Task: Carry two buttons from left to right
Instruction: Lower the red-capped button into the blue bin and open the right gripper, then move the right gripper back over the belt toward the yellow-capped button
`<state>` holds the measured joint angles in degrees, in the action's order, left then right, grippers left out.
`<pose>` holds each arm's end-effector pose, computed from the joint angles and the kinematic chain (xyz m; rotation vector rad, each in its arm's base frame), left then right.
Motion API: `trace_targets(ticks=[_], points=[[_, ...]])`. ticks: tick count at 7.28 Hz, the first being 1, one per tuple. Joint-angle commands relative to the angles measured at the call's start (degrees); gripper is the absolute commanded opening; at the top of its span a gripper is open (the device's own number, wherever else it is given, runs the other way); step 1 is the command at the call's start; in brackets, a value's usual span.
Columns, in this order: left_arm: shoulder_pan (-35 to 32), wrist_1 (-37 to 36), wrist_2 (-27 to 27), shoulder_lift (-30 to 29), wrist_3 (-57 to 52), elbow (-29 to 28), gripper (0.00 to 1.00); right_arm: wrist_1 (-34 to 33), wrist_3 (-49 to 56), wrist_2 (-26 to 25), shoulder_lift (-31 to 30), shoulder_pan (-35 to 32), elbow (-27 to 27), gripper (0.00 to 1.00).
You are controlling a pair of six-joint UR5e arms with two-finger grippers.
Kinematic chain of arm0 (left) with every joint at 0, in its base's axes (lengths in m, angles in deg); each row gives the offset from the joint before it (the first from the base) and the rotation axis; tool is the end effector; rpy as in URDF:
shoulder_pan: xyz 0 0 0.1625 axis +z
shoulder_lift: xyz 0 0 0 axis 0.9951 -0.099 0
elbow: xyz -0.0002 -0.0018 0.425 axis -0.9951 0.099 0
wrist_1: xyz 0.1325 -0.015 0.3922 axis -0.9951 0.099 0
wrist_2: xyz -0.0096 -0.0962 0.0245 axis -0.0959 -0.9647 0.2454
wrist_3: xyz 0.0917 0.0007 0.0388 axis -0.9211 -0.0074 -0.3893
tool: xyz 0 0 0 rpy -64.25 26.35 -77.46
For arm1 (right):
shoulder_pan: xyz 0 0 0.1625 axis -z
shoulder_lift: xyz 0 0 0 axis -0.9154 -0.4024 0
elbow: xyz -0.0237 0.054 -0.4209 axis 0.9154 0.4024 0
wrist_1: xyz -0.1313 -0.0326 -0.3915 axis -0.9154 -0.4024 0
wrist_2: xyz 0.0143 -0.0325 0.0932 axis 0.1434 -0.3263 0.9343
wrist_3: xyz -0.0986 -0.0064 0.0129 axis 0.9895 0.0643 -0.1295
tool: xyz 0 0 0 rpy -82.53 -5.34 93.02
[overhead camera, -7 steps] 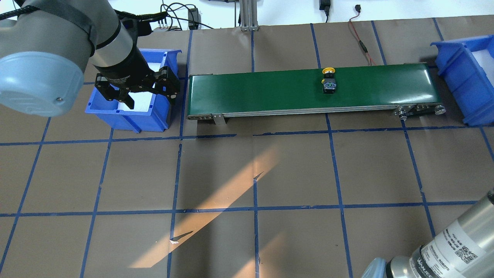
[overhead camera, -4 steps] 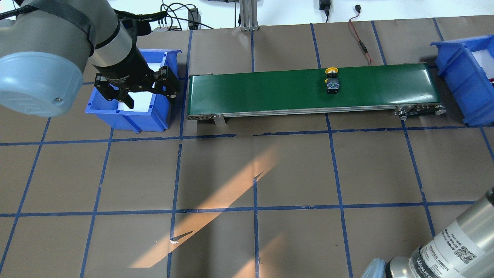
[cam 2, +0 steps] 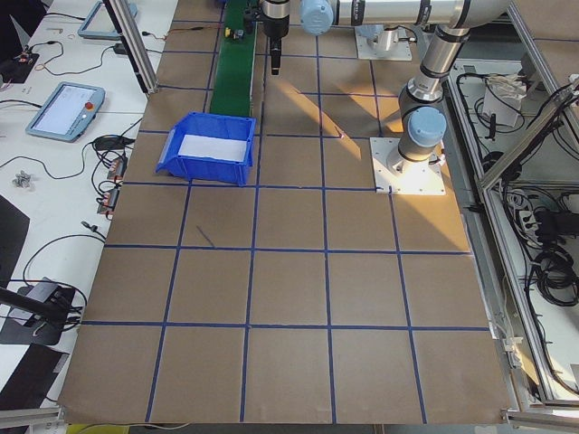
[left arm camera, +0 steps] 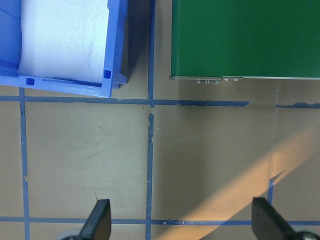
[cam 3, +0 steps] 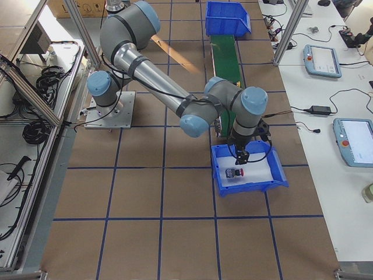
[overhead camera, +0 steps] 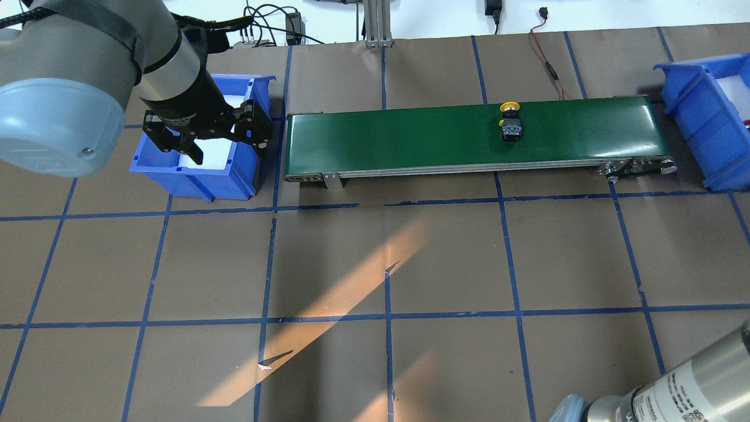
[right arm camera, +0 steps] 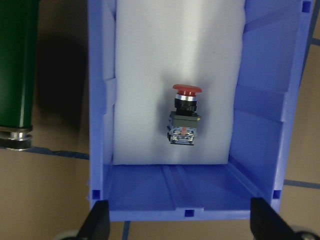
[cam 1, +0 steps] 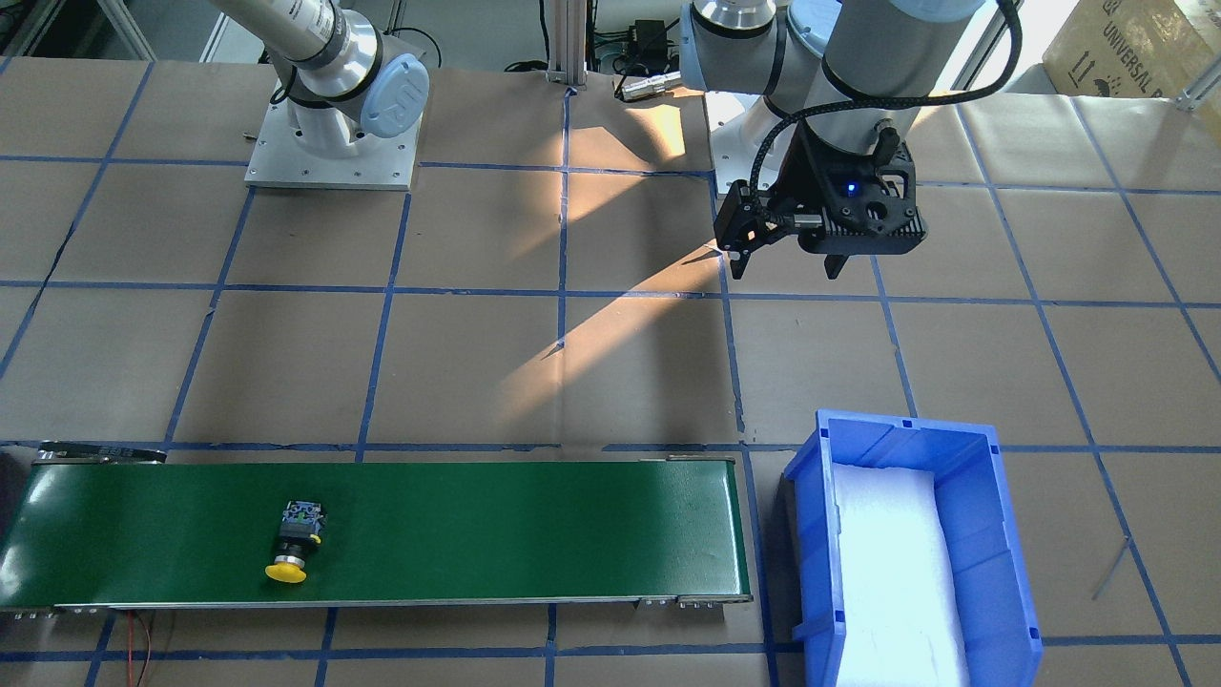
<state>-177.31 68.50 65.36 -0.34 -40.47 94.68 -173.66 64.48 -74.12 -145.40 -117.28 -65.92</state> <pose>-0.1606 -0.4875 0.4594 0.0616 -3.1207 0.0601 -0.3354 -0.6112 0.4016 0.2931 -3.0107 -0.0250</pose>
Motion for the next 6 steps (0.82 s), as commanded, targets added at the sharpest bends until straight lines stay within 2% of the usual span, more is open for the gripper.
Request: trace_targets(ticks=[1, 3, 4, 6], points=[[0.09, 0.00, 0.00, -0.08, 0.00, 0.00, 1.00, 2.84, -9.35, 0.24, -5.60, -6.51, -5.01, 1.00], [0.35, 0.00, 0.00, 0.01, 0.00, -0.09, 1.00, 1.79, -16.45, 0.85, -6.50, -13.11, -7.41, 1.00], [0.35, 0.00, 0.00, 0.01, -0.09, -0.09, 1.00, -1.79, -20.99, 0.68, -4.85, -17.58, -7.33, 1.00], [0.35, 0.00, 0.00, 0.01, -0.09, -0.17, 1.00, -3.85, -29.09, 0.76, -1.50, -22.97, -6.89, 1.00]])
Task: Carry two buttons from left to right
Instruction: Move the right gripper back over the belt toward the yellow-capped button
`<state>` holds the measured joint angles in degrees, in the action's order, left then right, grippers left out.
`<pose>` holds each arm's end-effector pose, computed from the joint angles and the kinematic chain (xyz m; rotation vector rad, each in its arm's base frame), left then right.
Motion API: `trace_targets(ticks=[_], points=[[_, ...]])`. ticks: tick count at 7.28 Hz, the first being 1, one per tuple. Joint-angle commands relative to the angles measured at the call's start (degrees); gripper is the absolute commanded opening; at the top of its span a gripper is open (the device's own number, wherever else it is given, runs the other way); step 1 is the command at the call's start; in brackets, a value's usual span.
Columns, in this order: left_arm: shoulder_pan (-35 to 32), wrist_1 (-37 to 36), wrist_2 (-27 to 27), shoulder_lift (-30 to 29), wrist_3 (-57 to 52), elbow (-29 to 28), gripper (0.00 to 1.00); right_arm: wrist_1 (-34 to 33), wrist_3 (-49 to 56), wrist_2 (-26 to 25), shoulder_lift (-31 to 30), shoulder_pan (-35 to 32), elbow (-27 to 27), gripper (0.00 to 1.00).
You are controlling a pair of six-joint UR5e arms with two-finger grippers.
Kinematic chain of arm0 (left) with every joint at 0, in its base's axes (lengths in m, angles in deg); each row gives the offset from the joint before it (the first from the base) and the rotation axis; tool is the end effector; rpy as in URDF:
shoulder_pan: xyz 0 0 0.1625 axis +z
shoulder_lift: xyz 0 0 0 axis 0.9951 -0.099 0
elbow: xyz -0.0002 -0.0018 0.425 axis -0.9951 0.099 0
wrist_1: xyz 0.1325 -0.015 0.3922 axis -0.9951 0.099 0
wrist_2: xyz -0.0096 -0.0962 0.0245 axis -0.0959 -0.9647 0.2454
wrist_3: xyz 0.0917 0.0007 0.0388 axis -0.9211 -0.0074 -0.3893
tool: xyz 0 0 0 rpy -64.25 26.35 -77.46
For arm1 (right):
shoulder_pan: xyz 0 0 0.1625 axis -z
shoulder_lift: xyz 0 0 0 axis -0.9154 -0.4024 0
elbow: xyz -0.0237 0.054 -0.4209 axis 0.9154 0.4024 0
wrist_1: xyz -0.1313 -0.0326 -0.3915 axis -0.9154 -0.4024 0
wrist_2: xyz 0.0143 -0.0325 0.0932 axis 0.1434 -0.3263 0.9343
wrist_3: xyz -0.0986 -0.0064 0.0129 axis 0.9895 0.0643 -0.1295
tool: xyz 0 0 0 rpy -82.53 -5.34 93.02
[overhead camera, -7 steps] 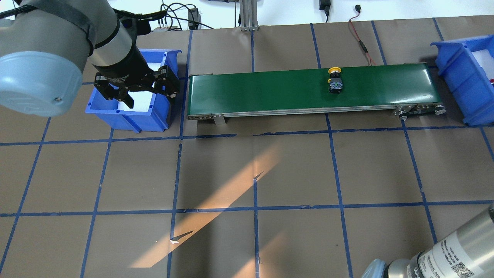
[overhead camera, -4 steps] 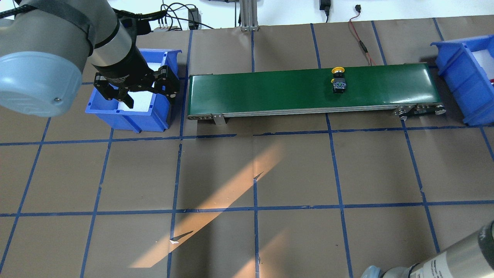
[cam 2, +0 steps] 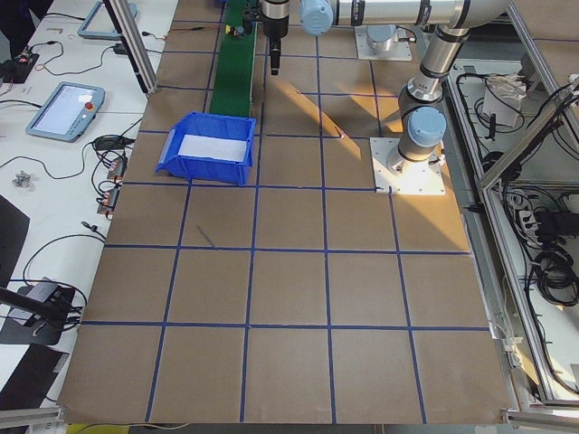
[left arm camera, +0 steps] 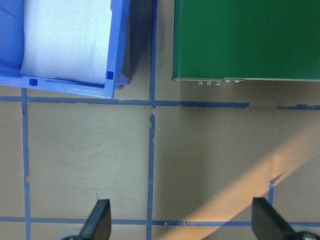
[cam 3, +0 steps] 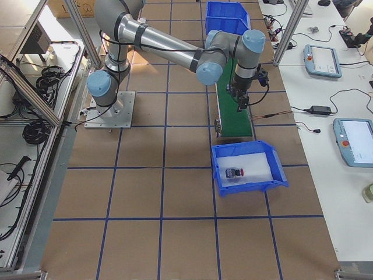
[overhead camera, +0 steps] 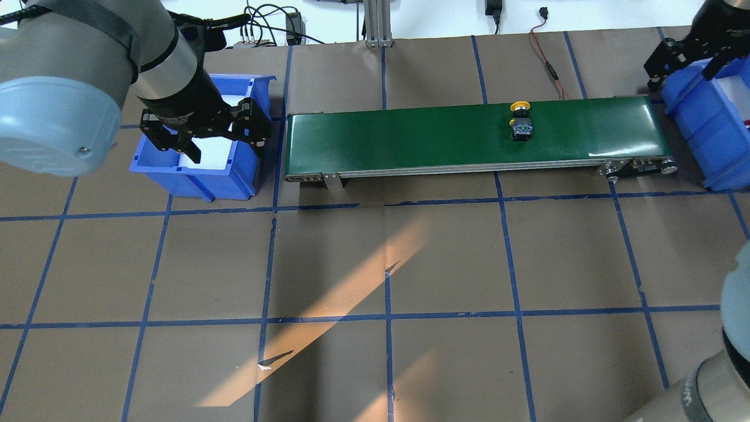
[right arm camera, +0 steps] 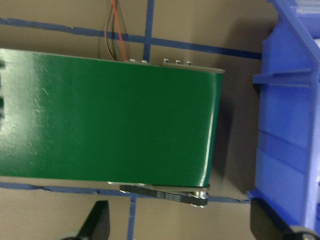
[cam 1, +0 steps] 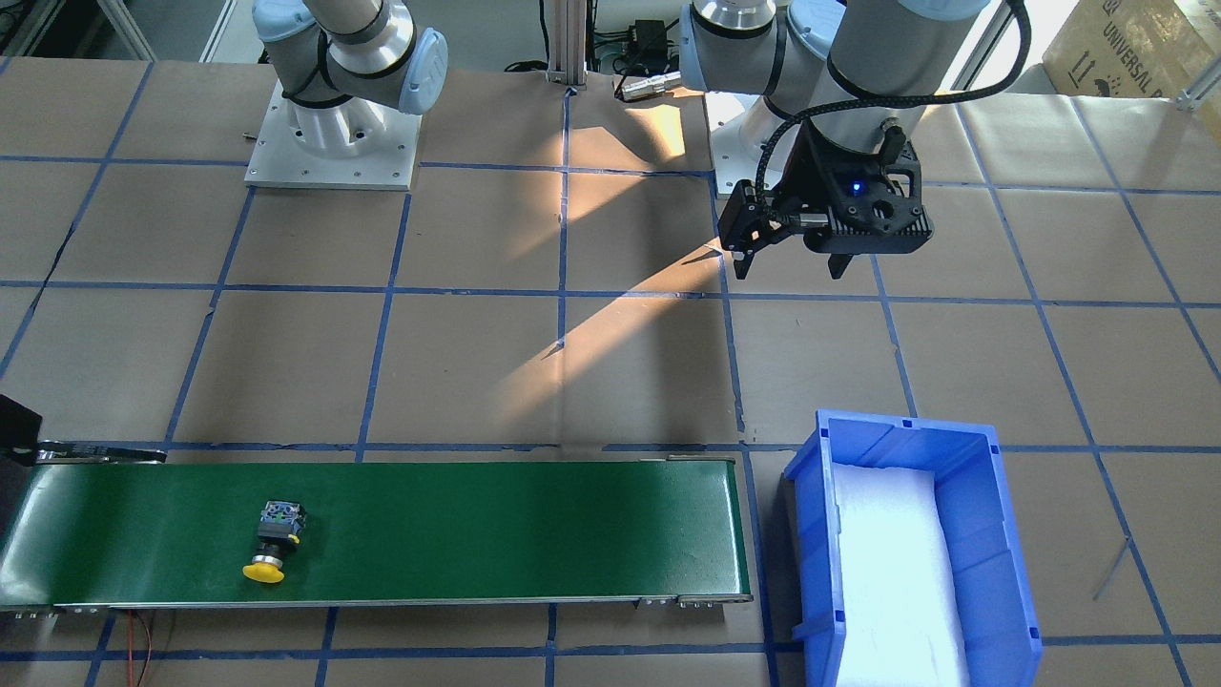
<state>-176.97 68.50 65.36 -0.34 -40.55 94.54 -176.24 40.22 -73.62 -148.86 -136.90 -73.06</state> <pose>-0.1577 -0.4888 0.4606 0.0686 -3.1205 0.0640 -0.1003 -0.6612 0.3854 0.1737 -3.0377 0.0212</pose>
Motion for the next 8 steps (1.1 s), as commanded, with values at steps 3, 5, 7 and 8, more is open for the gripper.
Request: trace_targets(ticks=[3, 5, 7, 8], points=[[0.10, 0.00, 0.00, -0.09, 0.08, -0.04, 1.00, -2.93, -14.23, 0.35, 4.78, -8.02, 0.15, 1.00], [0.10, 0.00, 0.00, 0.00, 0.08, 0.05, 1.00, -6.00, -18.20, 0.17, 6.80, -11.18, 0.15, 1.00], [0.10, 0.00, 0.00, -0.09, 0.08, -0.21, 1.00, -6.10, -22.23, 0.26, 7.85, -13.22, -0.19, 0.99], [0.10, 0.00, 0.00, -0.09, 0.08, -0.21, 1.00, -6.10, -22.69, 1.30, 8.04, -13.31, -0.46, 0.99]])
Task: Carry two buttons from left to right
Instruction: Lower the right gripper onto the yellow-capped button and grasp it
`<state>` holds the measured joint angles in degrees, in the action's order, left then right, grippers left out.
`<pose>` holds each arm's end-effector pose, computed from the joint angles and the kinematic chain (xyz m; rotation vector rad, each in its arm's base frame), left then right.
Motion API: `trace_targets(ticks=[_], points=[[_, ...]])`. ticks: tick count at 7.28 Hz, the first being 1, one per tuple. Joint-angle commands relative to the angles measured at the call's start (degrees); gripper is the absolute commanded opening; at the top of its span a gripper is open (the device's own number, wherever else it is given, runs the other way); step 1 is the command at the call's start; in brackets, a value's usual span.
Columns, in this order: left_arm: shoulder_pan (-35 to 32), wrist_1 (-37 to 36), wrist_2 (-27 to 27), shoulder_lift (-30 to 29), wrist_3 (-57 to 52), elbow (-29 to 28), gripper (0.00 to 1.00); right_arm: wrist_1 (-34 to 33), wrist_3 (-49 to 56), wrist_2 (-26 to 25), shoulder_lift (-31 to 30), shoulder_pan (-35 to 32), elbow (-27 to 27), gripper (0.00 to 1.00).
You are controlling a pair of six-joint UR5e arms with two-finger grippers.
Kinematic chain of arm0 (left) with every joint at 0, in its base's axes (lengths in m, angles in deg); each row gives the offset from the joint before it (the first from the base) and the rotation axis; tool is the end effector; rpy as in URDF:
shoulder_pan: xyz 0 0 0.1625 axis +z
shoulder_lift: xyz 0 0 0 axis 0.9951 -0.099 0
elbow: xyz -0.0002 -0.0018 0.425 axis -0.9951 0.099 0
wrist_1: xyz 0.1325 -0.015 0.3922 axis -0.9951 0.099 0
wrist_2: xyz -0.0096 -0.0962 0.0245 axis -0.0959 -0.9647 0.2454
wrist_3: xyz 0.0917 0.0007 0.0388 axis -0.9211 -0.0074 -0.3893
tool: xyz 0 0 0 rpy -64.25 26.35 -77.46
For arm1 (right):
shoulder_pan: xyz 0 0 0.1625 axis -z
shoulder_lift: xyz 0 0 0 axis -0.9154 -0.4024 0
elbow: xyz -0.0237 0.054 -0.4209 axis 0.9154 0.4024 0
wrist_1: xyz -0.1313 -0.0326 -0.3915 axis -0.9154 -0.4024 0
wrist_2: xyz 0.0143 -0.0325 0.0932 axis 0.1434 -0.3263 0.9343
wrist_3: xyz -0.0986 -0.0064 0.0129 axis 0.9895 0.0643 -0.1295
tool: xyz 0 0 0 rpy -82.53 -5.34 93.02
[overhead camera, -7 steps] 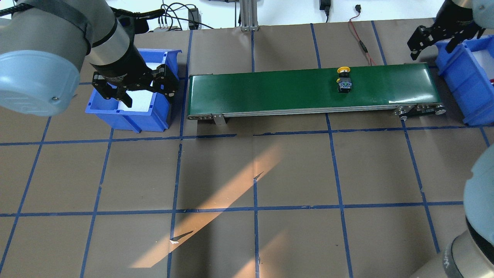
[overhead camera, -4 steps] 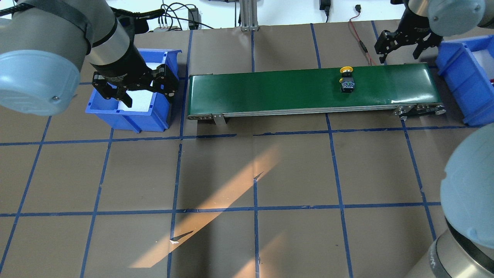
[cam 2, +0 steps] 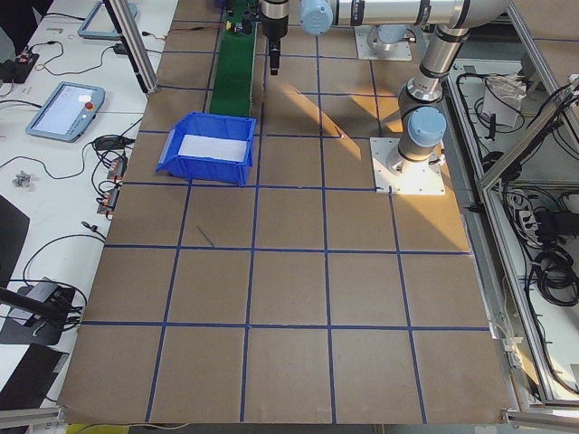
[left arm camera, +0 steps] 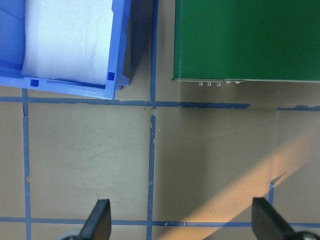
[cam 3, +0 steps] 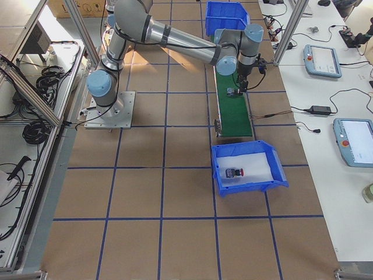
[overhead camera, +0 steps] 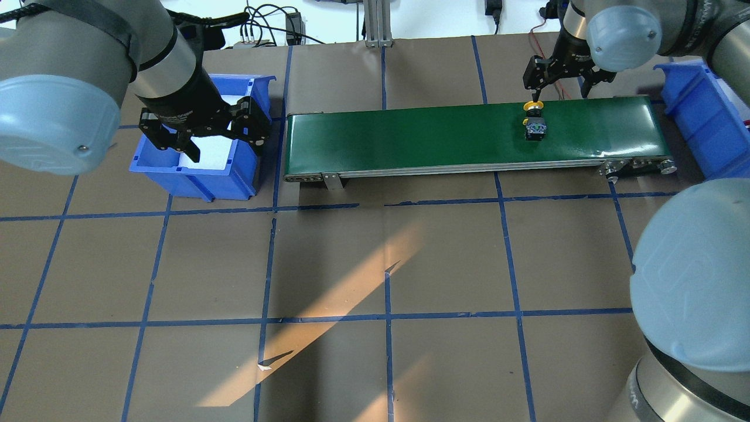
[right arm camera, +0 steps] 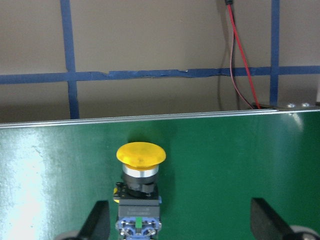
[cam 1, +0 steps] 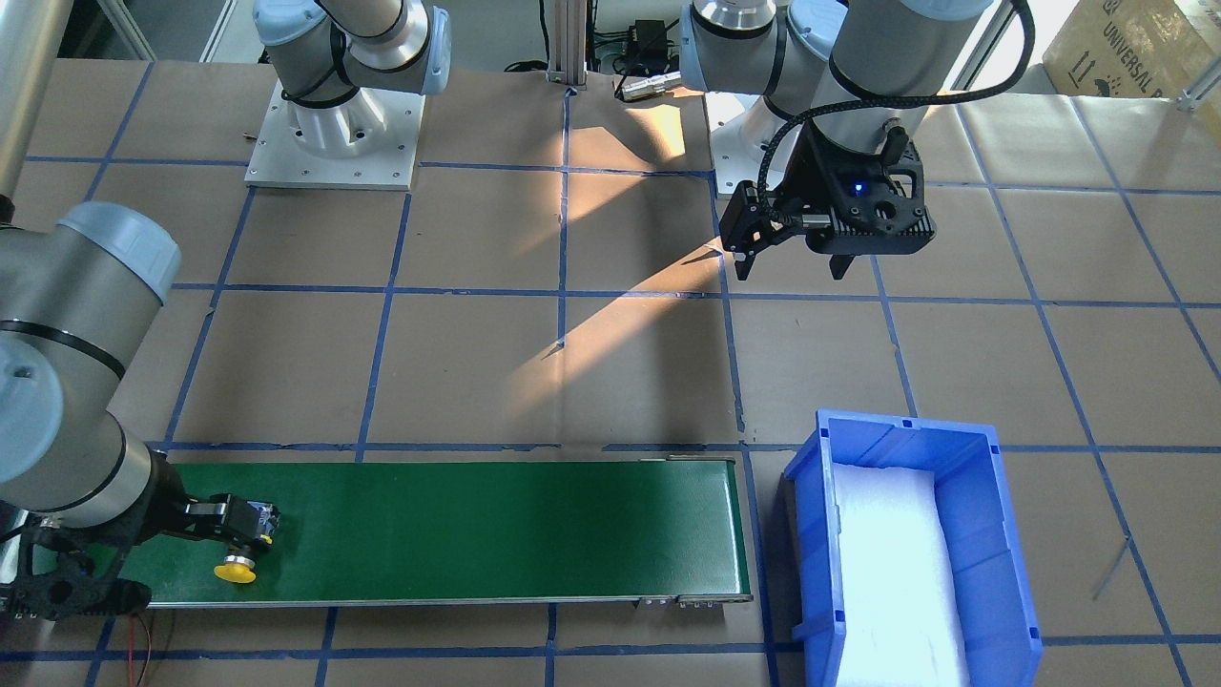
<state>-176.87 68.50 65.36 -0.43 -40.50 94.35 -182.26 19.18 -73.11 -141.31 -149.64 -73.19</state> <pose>-0.1569 -0.4899 0.4615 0.0727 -3.1202 0.0667 0.0450 -0.7007 0.3062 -0.0449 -3.0625 0.0216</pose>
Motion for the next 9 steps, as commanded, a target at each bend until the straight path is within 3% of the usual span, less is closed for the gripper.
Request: trace_targets(ticks=[1, 4, 5, 6, 7, 8, 9], points=[[0.00, 0.00, -0.09, -0.08, 0.03, -0.11, 1.00, 0.19, -2.35, 2.37, 0.66, -0.56, -1.19, 0.99], [0.00, 0.00, -0.09, -0.16, 0.03, 0.06, 1.00, -0.07, -2.19, 1.25, 1.97, 0.23, -3.39, 0.99], [0.00, 0.00, -0.09, -0.08, 0.03, 0.15, 1.00, -0.25, -1.66, -0.15, 2.59, 0.58, -3.66, 0.84], [0.00, 0.00, -0.09, -0.16, 0.03, 0.15, 1.00, -0.25, -1.48, -0.34, 2.86, 0.58, -3.75, 0.58], [0.00, 0.00, -0.09, -0.16, 0.03, 0.15, 1.00, -0.16, -1.31, -2.08, 2.77, 0.67, -3.66, 0.37], [0.00, 0.00, -0.09, -0.16, 0.03, 0.07, 1.00, -0.16, -1.30, -3.49, 2.68, 0.76, -3.40, 0.25], [0.00, 0.00, -0.09, -0.08, 0.03, 0.15, 1.00, 0.01, 1.13, -3.76, 2.77, 0.84, -1.31, 0.22]])
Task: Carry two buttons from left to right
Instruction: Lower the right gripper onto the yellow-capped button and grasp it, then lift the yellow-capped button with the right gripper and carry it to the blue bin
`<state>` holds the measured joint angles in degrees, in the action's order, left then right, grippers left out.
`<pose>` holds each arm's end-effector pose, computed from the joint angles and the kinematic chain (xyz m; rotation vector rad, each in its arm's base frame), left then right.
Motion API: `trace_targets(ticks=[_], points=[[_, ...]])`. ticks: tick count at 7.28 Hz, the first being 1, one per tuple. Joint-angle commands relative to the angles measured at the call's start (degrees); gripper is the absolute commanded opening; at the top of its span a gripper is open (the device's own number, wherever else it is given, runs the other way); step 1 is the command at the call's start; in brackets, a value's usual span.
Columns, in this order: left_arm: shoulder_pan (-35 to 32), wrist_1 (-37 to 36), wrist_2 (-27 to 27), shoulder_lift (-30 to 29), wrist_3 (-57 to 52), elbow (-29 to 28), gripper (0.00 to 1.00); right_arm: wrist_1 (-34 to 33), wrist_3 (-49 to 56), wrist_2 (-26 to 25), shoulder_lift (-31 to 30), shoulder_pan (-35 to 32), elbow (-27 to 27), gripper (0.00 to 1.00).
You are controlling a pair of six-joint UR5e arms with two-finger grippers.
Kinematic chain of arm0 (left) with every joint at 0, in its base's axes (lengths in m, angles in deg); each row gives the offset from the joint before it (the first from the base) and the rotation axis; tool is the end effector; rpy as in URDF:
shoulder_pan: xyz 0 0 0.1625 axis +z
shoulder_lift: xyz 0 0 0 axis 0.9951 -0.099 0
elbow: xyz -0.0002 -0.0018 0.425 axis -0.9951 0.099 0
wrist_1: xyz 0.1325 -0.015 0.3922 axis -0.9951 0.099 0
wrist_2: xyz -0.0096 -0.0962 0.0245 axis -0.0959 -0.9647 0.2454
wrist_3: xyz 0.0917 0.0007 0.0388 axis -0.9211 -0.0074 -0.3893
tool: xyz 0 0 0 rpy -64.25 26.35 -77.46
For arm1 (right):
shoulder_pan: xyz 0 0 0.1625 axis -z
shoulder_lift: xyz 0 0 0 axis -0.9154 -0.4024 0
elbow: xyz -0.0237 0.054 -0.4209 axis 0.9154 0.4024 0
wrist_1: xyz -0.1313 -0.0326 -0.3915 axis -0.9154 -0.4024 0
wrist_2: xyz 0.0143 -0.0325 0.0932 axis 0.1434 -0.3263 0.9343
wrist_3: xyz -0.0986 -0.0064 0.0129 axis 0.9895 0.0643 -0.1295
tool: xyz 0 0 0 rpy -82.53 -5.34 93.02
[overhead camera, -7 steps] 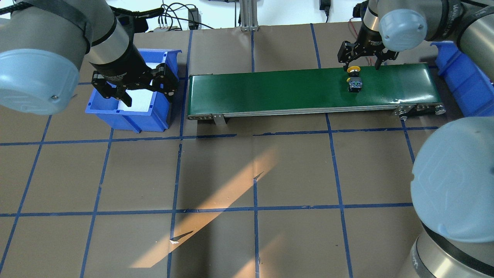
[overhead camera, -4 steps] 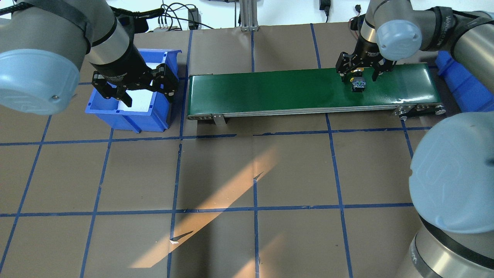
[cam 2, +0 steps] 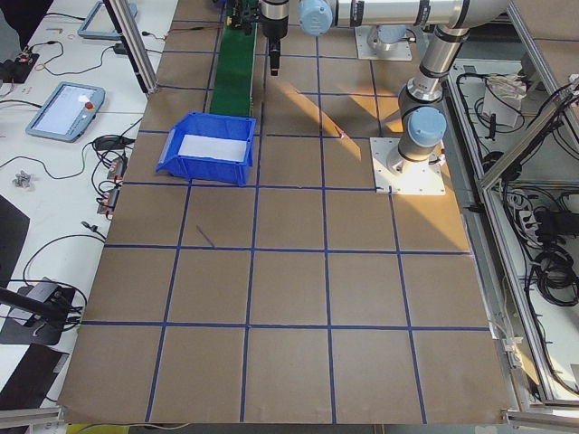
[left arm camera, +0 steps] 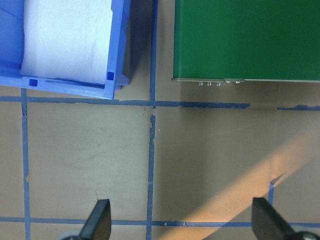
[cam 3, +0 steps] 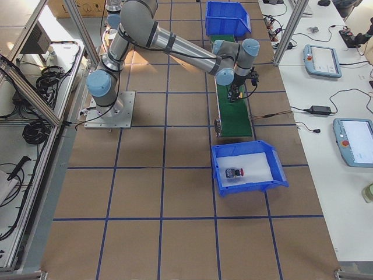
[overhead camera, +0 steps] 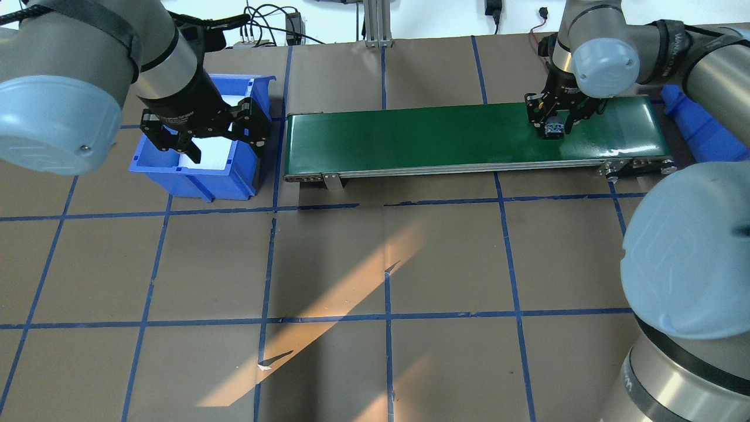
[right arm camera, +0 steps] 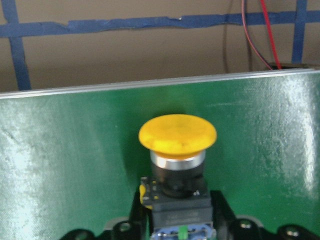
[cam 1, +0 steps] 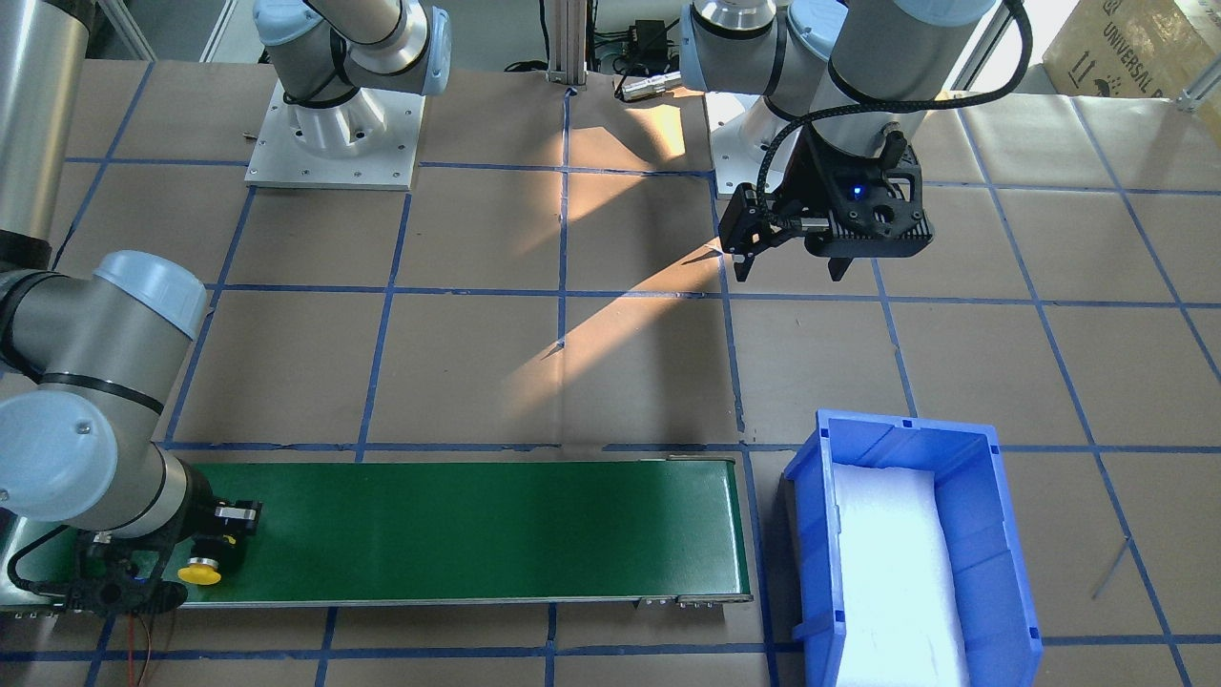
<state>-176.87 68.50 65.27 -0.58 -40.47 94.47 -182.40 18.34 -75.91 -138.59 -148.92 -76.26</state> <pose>-0.1571 -0.4904 0.4592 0.0735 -3.1191 0.0592 0.0323 -0.6933 0.2495 -0.0768 -3.0203 -0.1342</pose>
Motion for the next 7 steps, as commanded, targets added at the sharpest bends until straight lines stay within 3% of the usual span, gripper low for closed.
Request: trace_targets(ticks=[1, 4, 7], points=[[0.00, 0.00, 0.00, 0.07, 0.00, 0.03, 1.00, 0.93, 3.65, -1.05, -0.04, 0.73, 2.90, 0.21], [0.00, 0.00, 0.00, -0.01, 0.09, 0.21, 1.00, 6.45, 13.02, -0.88, -3.10, 7.91, 5.10, 0.20], [-0.09, 0.00, 0.09, 0.34, 0.26, 0.30, 1.00, 12.42, 29.62, -0.26, -5.83, 19.06, 12.46, 0.19]])
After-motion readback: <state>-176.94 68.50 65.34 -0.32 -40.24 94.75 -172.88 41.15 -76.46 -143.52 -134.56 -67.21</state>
